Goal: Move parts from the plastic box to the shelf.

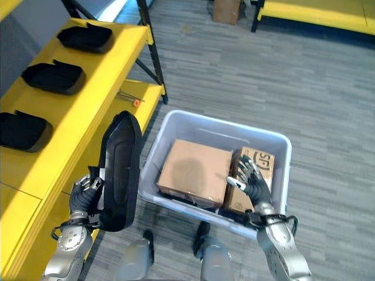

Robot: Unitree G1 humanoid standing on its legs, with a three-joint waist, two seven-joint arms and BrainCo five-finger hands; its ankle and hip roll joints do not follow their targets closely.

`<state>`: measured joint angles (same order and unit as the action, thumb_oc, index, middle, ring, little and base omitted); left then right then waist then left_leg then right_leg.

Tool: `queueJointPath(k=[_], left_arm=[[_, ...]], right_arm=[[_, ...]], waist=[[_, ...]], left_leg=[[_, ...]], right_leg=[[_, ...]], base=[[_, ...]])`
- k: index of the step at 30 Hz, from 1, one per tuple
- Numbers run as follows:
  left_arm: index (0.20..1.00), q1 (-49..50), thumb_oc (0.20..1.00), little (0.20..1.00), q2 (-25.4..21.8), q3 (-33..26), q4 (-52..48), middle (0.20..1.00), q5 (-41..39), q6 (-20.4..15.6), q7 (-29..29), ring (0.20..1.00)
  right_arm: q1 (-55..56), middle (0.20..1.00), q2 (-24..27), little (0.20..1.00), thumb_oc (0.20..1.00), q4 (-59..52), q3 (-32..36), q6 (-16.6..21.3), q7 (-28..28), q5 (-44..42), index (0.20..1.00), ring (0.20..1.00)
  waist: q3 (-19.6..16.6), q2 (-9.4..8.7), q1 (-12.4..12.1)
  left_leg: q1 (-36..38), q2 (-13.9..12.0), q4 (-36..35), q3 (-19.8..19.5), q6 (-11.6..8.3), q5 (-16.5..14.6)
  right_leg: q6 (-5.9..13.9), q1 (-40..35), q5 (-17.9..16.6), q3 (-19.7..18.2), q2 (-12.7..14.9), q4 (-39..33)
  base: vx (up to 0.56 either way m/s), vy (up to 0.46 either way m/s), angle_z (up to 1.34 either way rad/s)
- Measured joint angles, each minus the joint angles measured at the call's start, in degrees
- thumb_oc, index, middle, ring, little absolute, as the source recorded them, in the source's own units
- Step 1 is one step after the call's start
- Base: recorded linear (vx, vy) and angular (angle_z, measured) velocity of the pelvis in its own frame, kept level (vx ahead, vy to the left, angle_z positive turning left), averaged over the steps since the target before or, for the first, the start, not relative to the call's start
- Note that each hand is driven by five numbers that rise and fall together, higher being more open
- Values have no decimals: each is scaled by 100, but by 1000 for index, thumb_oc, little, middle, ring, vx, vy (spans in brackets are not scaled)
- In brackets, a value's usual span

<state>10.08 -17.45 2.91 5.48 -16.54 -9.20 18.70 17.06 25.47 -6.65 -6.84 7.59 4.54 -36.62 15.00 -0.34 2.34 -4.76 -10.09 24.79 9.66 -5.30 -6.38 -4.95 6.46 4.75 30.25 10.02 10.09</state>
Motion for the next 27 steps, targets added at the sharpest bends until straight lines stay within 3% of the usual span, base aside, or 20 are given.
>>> queueJointPath(k=[1, 2, 4, 6, 7, 9, 11, 15, 17, 23, 25, 26, 27], left_arm=[[200, 63, 200, 200, 21, 44, -45, 200, -26, -22, -10, 200], [200, 20, 200, 200, 79, 53, -56, 200, -36, -11, -11, 200], [200, 15, 200, 200, 173, 195, -79, 200, -33, 9, -50, 200], [200, 29, 200, 200, 153, 280, -94, 200, -18, 9, -115, 200], [200, 106, 200, 200, 17, 267, -88, 200, 21, 52, -106, 200], [200, 231, 200, 200, -137, 186, -88, 200, 34, 120, -106, 200], [200, 395, 200, 200, -251, 5, -86, 200, 53, 172, -99, 200], [200, 614, 200, 200, -288, -214, -88, 200, 163, 178, -92, 200], [200, 649, 200, 200, -277, -238, -110, 200, 235, 174, -115, 200], [200, 678, 200, 200, -289, -257, -110, 200, 231, 194, -116, 200], [200, 668, 200, 200, -319, -279, -111, 200, 233, 204, -117, 200], [200, 690, 200, 200, -323, -283, -99, 200, 248, 214, -127, 200], [200, 651, 200, 200, -318, -267, -90, 200, 260, 220, -137, 200]], right_arm=[[140, 1000, -39, 1000, 1000, -41, -15, -2, -7, -27, 1000, 1000], [134, 1000, -22, 1000, 1000, -24, 28, -42, -20, -29, 1000, 1000], [136, 1000, 6, 1000, 1000, -26, 306, -67, -27, -30, 1000, 1000], [92, 1000, -28, 1000, 1000, -17, 471, -96, -4, -32, 1000, 1000], [64, 1000, -48, 1000, 1000, 14, 347, -98, 11, -32, 1000, 1000], [65, 1000, -117, 1000, 1000, 45, 137, -120, -16, -32, 1000, 1000], [65, 1000, -301, 1000, 1000, 152, 53, -179, -86, -32, 1000, 1000], [6, 1000, -296, 1000, 1000, 167, 1, -222, -163, -33, 1000, 1000], [-54, 1000, -276, 1000, 1000, 206, 12, -251, -170, -35, 1000, 1000], [-147, 1000, -420, 1000, 1000, 224, -22, -284, -211, -34, 1000, 1000], [-170, 1000, -594, 1000, 1000, 257, -36, -290, -214, -39, 1000, 1000], [-165, 1000, -748, 1000, 1000, 260, -18, -274, -208, -102, 1000, 1000], [-167, 1000, -841, 1000, 1000, 300, 43, -261, -200, -180, 1000, 1000]], waist=[[-241, 91, 149], [-313, 239, 132], [-421, 510, 275], [-442, 602, 262], [-513, 456, 233], [-634, 204, 121], [-666, 21, -11], [-618, -14, -222], [-515, -61, -301], [-203, -402, -505], [-172, -442, -523], [-135, -374, -455], [-70, -272, -303]], left_leg=[[231, -73, -383, 89, 17, -3], [702, -161, -1100, 291, 1, 8], [964, -157, -2218, 459, 36, 96], [1034, -66, -2692, 540, 60, 165], [1083, 159, -2804, 515, -34, 264], [953, 387, -2772, 430, 66, 269], [932, 530, -2766, 387, 120, 295], [872, 601, -2757, 299, 189, 315], [633, 614, -2605, 100, 230, 289], [281, 832, -2216, -244, 383, 219], [199, 962, -2139, -288, 473, 184], [43, 1018, -1936, -448, 584, 48], [9, 1091, -1853, -584, 669, 32]], right_leg=[[53, 19, -17, 213, -10, -74], [119, 64, -66, 368, -3, 22], [287, 113, -172, 418, 57, 70], [436, 124, -259, 421, 138, 124], [583, 180, -347, 341, 326, 119], [810, 246, -543, 107, 439, -78], [905, 141, -763, -2, 493, -339], [976, -16, -1007, 65, 467, -716], [944, -72, -1069, 283, 531, -777], [1026, -101, -1140, 507, 802, -711], [1077, -106, -1202, 496, 912, -709], [1123, -110, -1239, 345, 1024, -558], [1129, -53, -1291, -50, 1105, -276]], base=[[-3, 188, 110], [21, 264, 115], [18, 288, 89], [5, 174, 41], [6, 139, 23], [8, 191, 21], [-6, 241, 11], [-40, 159, 13], [-93, 268, 48], [-36, 224, 33], [6, 308, 30], [-5, 201, 59], [-1, 181, 72]])
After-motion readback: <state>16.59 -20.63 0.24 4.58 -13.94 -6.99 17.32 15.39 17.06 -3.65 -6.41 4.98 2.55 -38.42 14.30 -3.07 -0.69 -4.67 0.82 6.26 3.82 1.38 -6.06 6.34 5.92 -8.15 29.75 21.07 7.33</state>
